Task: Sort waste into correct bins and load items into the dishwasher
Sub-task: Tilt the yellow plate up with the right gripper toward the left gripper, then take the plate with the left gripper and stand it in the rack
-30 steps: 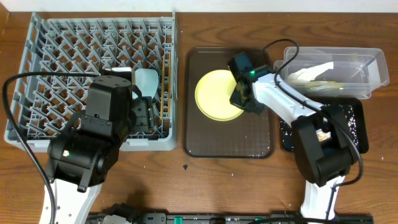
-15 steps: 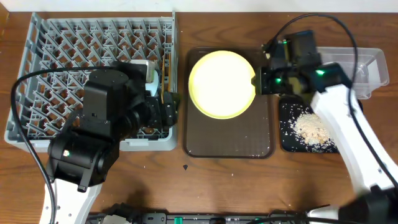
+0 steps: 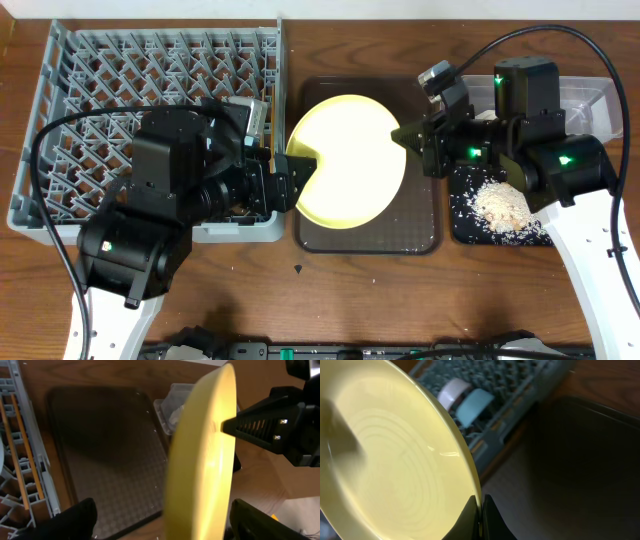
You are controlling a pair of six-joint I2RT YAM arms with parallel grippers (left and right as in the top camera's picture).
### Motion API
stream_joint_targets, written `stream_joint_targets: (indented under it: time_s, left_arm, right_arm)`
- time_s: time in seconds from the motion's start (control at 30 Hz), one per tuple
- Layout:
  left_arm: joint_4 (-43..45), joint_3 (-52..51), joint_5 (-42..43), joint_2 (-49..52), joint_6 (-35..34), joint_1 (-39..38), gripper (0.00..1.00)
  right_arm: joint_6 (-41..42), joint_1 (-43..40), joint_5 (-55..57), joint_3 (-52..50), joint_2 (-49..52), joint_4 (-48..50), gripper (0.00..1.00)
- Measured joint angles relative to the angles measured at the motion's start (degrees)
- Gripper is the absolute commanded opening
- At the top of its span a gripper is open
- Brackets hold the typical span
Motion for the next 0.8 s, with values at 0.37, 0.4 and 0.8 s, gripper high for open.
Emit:
stream_joint_targets:
  time_s: [0.37,0.4,0.8]
  left_arm:
    - [-0.02,0.0,2.71,0.0,-0.61,-0.02,0.08]
    - [-0.07,0.0,2.43,-0.04,-0.59,-0.04,0.08]
    - [-5.05,0.0,-43.08,-3.93,7.52,-0.04,0.08]
  right_arm:
    - [-1.62,1.18,-6.78,-0.02,0.0,6.21,0.17]
    - [-1.81,1.18,-6.69,-0.02,0.02,6.23,0.27]
    - [2.89,1.27,8.0,-0.02,0.0,1.09,0.98]
